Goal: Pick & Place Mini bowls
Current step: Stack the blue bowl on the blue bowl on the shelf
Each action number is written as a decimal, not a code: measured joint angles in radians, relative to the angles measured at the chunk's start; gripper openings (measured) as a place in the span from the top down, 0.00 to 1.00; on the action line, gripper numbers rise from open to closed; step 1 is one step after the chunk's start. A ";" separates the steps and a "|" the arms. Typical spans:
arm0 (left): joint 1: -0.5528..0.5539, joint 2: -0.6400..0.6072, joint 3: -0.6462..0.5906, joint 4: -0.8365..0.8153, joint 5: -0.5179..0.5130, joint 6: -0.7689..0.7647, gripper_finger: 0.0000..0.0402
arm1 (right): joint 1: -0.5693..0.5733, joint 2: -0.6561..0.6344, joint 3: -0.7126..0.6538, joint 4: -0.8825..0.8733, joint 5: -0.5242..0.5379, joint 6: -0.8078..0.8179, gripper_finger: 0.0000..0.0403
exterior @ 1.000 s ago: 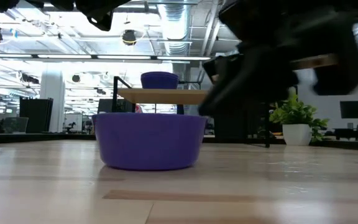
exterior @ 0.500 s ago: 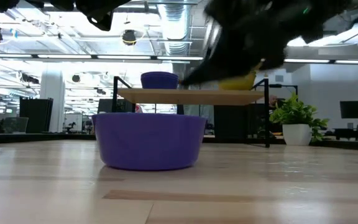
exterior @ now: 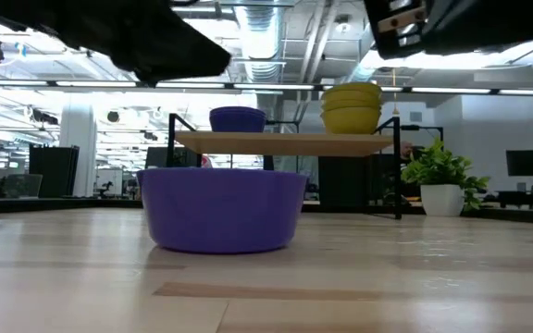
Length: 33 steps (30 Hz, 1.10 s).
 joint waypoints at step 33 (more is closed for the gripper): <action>0.028 0.070 0.006 0.014 0.183 -0.173 0.70 | -0.010 0.009 0.000 -0.025 -0.153 0.072 1.00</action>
